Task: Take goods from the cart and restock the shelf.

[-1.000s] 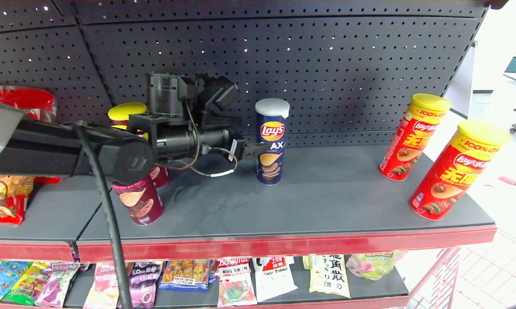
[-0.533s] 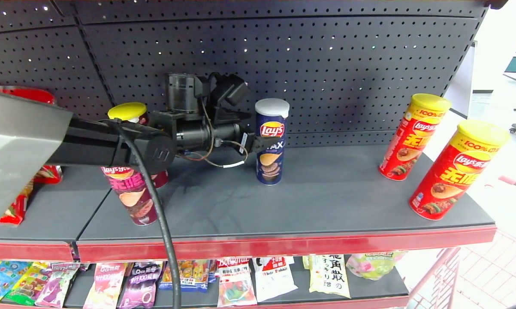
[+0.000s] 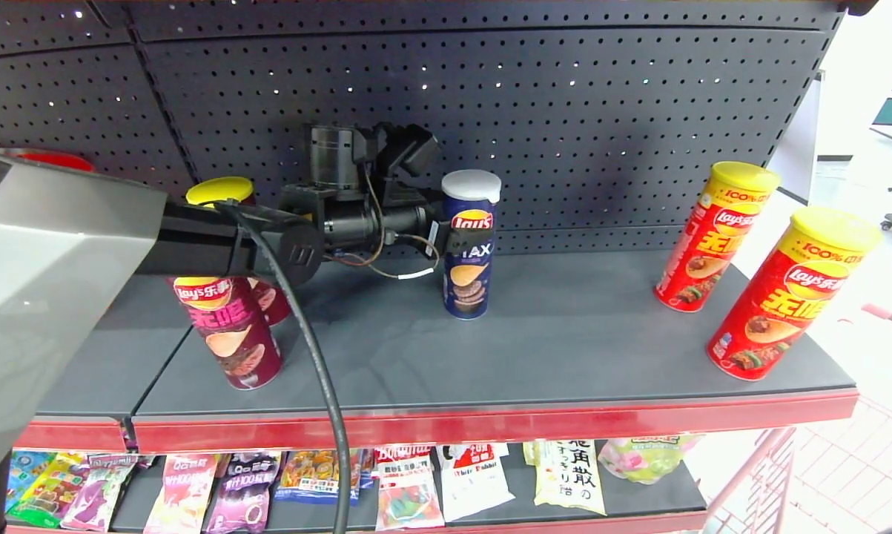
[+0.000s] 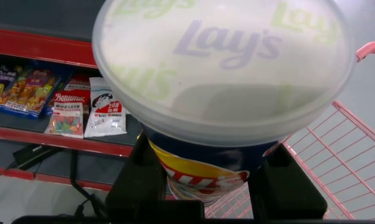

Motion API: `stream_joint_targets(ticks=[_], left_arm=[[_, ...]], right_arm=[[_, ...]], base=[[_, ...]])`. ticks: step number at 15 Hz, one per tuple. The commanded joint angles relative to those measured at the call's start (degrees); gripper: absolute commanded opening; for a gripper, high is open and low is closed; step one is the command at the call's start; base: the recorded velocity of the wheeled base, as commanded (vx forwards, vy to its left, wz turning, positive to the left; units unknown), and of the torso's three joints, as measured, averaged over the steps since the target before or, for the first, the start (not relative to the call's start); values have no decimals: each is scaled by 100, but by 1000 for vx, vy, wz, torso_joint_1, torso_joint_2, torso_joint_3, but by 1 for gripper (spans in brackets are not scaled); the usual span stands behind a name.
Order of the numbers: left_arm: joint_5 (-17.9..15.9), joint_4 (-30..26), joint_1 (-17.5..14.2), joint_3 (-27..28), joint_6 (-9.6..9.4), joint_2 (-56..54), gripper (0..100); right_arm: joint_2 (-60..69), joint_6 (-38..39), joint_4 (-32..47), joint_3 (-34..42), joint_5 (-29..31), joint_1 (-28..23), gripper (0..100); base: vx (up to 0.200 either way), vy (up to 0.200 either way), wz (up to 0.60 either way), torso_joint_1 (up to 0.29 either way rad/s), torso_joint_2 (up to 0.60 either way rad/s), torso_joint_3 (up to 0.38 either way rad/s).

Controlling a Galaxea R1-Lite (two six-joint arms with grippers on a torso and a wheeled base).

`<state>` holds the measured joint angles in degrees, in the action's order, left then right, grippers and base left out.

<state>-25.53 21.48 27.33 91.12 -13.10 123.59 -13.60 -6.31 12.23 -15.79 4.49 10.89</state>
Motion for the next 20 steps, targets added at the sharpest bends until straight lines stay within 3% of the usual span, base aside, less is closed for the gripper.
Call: stream_joint_targets(ticks=[1, 7, 8, 16, 18, 20], left_arm=[[-5, 5, 9, 72, 1, 43, 100], [65, 5, 88, 432, 159, 262, 100], [65, 14, 97, 459, 159, 289, 0], [-31, 40, 246, 345, 185, 262, 0], [-286, 40, 290, 28, 317, -124, 0], [-409, 49, 317, -701, 476, -748, 0]], right_arm=[[-28, 7, 8, 5, -9, 1, 0], [-19, 16, -10, 41, 0, 1, 0], [-19, 16, -10, 41, 0, 1, 0], [-55, 43, -10, 41, 0, 1, 0], [-63, 43, -19, 41, 0, 1, 0], [-63, 43, -19, 41, -9, 1, 0]], base=[[0, 0, 0, 0, 0, 0], [0, 0, 0, 0, 0, 0], [0, 0, 0, 0, 0, 0], [0, 0, 0, 0, 0, 0], [0, 0, 0, 0, 0, 0], [0, 0, 0, 0, 0, 0]])
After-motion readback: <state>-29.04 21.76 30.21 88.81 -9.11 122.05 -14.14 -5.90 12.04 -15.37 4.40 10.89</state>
